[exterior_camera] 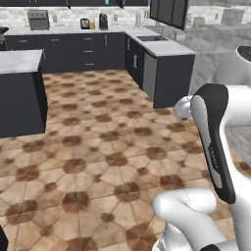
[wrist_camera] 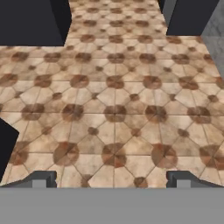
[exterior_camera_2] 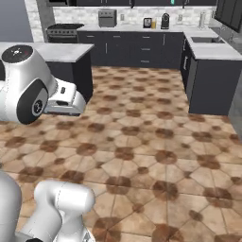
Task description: There is a tray on the dining counter. Grab the cup, mug, and pitcher and place them on the tray. The pitcher may be placed next to the tray if it cannot fit the tray.
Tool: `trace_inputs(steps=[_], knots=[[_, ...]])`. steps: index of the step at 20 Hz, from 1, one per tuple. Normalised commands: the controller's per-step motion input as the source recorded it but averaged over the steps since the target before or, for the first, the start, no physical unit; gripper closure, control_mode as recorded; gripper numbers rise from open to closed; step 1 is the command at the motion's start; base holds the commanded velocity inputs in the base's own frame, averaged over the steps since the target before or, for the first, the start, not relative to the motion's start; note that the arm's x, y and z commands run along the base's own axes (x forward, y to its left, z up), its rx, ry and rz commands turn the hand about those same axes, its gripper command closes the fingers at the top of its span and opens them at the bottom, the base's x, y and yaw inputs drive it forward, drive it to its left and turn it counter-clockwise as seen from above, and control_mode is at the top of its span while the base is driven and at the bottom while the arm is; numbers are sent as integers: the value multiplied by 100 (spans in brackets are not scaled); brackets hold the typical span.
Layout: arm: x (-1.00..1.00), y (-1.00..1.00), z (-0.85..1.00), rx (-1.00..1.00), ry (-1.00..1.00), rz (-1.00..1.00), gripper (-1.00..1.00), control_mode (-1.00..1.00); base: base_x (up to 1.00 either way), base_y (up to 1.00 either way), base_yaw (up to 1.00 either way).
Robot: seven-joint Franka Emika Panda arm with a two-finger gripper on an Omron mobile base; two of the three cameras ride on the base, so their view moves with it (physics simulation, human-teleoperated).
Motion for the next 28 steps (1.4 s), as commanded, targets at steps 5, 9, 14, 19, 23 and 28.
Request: trace_inputs(steps=[5,9,14,19,23,28], knots=[[0,0,0,0,0,0,-100,100,100,-51,1],[0,0,0,0,0,0,-100,100,100,-35,0],[0,0,0,0,0,0,-100,100,100,-25,0],[0,0,0,0,0,0,-100,100,100,-14,1],[0,0,0,0,0,0,-100,100,100,-4,2],[0,0,0,0,0,0,-100,100,100,-5,1]])
